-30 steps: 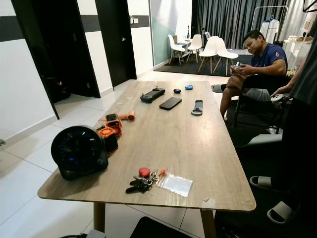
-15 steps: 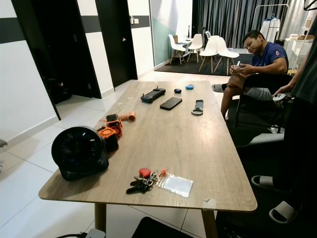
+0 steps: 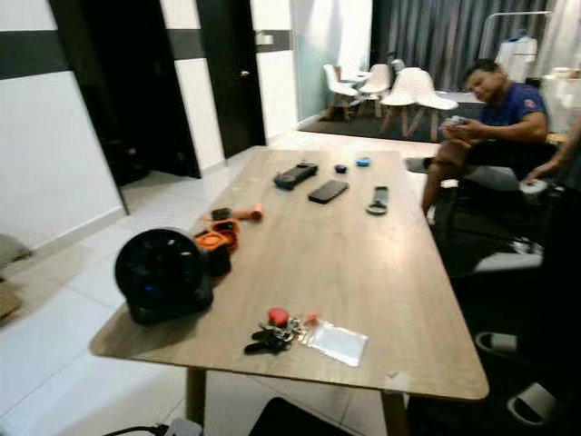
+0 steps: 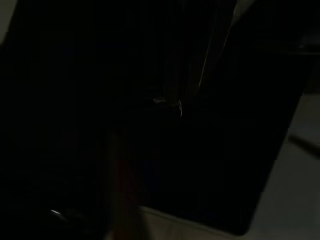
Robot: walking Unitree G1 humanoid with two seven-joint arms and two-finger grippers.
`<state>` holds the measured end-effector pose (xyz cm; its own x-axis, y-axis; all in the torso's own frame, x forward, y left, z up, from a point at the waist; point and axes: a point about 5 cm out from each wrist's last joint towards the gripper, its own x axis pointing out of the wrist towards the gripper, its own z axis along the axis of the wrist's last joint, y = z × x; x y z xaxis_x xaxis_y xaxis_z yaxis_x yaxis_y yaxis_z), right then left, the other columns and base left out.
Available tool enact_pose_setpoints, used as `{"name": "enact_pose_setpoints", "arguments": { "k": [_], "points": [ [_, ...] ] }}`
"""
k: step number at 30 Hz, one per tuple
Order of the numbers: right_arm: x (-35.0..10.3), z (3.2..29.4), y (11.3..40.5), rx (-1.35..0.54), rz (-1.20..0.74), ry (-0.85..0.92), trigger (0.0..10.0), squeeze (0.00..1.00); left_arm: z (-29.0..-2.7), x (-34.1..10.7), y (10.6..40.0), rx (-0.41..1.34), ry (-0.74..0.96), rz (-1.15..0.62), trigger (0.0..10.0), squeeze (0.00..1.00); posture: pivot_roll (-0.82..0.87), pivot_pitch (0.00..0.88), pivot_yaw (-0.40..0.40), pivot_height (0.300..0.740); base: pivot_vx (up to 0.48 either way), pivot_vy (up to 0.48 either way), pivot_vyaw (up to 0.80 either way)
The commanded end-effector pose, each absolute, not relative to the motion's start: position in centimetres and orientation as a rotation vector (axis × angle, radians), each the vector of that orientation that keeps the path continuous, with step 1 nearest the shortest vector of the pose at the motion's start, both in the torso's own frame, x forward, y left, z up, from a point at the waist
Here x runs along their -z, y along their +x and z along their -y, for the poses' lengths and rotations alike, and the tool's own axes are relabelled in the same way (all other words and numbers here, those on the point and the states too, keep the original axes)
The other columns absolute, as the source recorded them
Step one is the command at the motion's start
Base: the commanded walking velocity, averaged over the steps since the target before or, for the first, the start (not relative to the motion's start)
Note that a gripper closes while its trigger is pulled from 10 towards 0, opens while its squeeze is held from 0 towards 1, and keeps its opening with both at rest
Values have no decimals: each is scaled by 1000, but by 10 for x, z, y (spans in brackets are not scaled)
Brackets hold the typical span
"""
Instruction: Hang keys on a hook
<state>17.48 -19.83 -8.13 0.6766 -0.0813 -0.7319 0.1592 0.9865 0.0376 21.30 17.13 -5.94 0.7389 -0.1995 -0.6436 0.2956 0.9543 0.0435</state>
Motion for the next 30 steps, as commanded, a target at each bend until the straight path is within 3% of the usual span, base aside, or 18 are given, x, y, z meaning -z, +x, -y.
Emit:
{"name": "enact_pose_setpoints", "arguments": {
  "k": [1,30],
  "points": [
    [82,196,173,129,-820,101,10000,0,-173,60,211,277,161,-694,10000,0,30,30,33,740,0,0,800],
    [86,191,167,66,-849,69,10000,0,-185,67,196,250,149,-739,10000,0,37,32,18,740,0,0,800]
  ]
}}
